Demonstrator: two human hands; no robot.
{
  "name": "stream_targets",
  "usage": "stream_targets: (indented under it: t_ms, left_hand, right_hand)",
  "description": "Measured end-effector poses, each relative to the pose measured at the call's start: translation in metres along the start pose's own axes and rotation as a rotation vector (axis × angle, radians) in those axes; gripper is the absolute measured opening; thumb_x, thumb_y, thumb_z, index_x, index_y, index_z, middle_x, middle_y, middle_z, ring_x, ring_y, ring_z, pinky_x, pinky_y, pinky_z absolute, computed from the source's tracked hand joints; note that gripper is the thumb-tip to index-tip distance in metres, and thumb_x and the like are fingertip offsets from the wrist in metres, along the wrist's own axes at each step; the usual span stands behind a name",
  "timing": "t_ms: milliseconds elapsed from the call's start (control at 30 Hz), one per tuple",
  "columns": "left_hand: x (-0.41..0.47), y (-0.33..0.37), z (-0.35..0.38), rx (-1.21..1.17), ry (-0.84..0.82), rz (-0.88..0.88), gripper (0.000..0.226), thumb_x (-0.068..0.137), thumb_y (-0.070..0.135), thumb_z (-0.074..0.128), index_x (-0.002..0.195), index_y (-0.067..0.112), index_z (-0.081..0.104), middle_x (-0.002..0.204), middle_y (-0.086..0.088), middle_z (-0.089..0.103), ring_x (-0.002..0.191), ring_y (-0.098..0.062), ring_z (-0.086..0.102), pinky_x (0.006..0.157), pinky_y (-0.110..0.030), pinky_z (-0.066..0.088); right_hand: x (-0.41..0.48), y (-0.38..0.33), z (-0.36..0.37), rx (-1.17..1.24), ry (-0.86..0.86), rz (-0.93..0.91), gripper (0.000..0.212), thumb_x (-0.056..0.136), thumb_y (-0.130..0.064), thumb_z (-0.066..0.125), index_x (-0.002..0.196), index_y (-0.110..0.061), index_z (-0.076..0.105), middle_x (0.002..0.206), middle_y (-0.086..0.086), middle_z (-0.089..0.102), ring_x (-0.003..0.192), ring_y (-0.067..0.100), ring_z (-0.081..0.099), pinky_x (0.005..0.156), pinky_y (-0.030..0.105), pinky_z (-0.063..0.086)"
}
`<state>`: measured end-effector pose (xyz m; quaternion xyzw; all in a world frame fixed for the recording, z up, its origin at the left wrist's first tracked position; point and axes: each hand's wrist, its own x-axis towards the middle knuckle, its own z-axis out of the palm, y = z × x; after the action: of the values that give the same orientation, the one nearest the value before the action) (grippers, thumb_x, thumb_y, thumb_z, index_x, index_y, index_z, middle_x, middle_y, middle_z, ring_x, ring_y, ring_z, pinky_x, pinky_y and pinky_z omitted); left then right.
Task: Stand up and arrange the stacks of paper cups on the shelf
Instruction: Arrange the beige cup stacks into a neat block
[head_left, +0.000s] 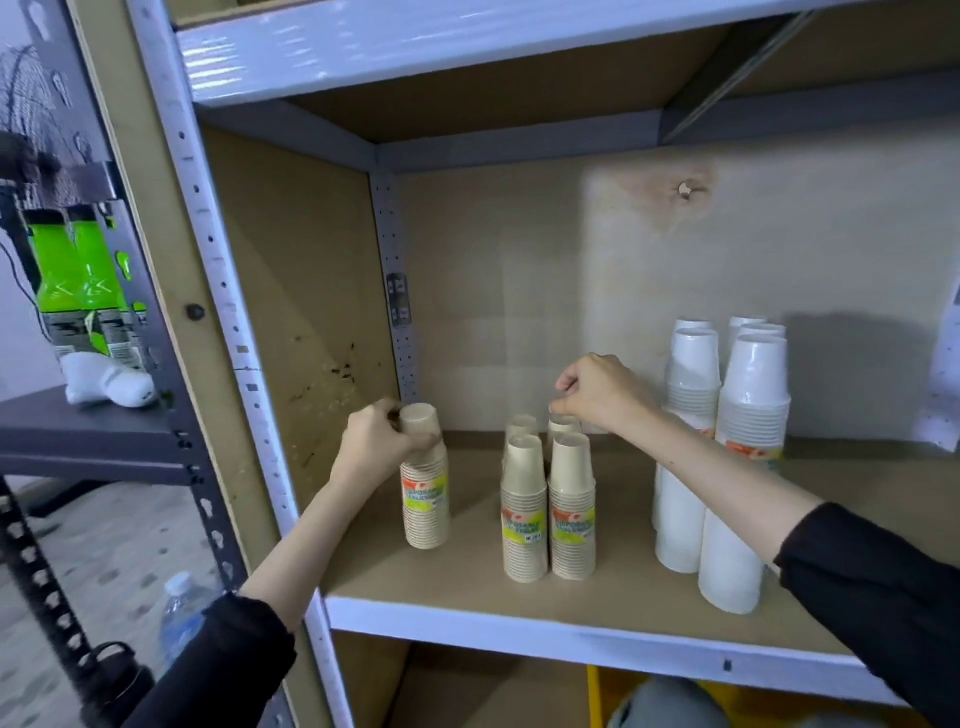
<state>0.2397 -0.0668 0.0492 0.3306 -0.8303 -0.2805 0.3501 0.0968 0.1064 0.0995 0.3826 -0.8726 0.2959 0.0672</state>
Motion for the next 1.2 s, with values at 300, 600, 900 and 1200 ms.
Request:
stream_targets:
  t_ms: [300,600,900,1200]
  left_hand:
    - [-0.048,0.028,0.007,0.023,-0.120,0.136,0.042,0.066,0.026,0.079,0.103,0.009,0.068,0.095,-0.005,0.070,0.089,-0.019,0.064,0.074,-0.030,0.051]
    - [-0.061,0.043,0.040,-0.011,-0.139,0.103,0.045,0.067,0.028,0.079,0.105,0.007,0.065,0.097,-0.008,0.069,0.095,-0.026,0.064,0.079,-0.032,0.051]
    - [-0.064,0.043,0.061,-0.015,-0.172,0.046,0.052,0.069,0.031,0.079,0.110,0.005,0.061,0.104,-0.010,0.068,0.092,-0.022,0.063,0.075,-0.028,0.048]
    - [-0.068,0.040,0.061,0.034,-0.342,0.082,0.057,0.069,0.025,0.080,0.115,0.004,0.055,0.113,-0.011,0.064,0.089,-0.016,0.055,0.078,-0.029,0.049]
  right_hand:
    - [-0.022,-0.002,-0.008,0.053,0.026,-0.037,0.032,0.077,-0.007,0.066,0.103,0.011,0.065,0.111,0.026,0.067,0.105,0.035,0.061,0.091,0.039,0.050]
    - [-0.027,0.006,-0.004,0.038,0.019,-0.032,0.036,0.076,-0.010,0.068,0.103,0.013,0.064,0.110,0.028,0.066,0.107,0.036,0.059,0.091,0.042,0.049]
    - [-0.027,0.015,-0.006,0.048,0.027,-0.016,0.037,0.074,-0.012,0.069,0.101,0.013,0.065,0.108,0.028,0.067,0.105,0.036,0.060,0.090,0.043,0.050]
    - [-0.028,0.015,-0.003,0.069,0.013,-0.005,0.032,0.076,-0.012,0.069,0.103,0.007,0.067,0.111,0.017,0.067,0.106,0.029,0.059,0.087,0.034,0.048]
